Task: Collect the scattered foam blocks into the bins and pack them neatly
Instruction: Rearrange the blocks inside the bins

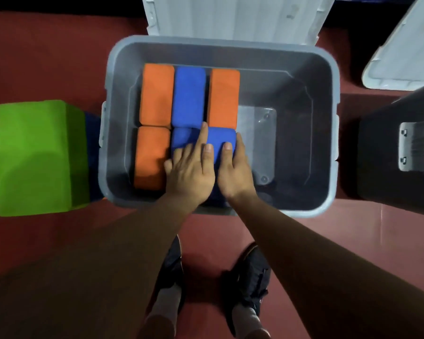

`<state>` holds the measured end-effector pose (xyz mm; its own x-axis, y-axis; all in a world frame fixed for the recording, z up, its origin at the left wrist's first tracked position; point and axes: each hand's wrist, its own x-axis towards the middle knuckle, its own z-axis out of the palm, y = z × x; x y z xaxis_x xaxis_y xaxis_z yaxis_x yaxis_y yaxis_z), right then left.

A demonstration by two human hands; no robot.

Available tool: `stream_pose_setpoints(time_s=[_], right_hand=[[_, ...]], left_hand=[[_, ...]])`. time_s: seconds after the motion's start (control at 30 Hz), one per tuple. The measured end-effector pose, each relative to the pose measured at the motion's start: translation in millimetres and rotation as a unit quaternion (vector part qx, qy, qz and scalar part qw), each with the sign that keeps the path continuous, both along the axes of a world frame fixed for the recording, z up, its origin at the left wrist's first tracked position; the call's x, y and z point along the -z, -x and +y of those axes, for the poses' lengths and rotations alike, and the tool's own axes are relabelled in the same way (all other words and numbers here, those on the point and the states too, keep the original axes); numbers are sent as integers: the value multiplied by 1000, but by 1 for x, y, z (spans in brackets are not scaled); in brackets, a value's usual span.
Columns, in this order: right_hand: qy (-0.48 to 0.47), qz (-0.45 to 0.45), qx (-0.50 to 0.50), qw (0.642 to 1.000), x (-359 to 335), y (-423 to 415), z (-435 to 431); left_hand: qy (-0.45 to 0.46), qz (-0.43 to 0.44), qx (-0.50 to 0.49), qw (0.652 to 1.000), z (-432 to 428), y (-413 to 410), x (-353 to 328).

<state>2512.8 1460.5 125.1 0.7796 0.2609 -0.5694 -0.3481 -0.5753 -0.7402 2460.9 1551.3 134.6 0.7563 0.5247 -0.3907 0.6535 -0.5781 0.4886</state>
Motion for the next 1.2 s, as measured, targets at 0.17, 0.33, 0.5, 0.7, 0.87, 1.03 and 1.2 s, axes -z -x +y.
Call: stream_pose_setpoints(time_s=[0.17, 0.33, 0.5, 0.7, 0.87, 1.03, 1.2], right_hand=[[62, -76, -57, 993, 20, 2, -4], [91, -124, -125, 980, 37, -16, 4], [95, -166, -163, 968, 60, -20, 12], [120, -161, -174, 964, 61, -20, 11], [196, -183, -188, 945, 32, -20, 22], [113, -276, -181, 937, -10, -10, 94], [-48, -270, -231, 934, -44, 30, 194]], left_hand=[[-109, 10, 59, 992, 3, 0, 29], [-185, -35, 152, 970, 24, -10, 58], [-233, -52, 161, 958, 31, -5, 80], [-245, -43, 168, 954, 29, -7, 85], [-224, -56, 151, 961, 42, -7, 64], [-249, -74, 106, 960, 121, 10, 10], [-351, -101, -28, 931, 207, 69, -16]])
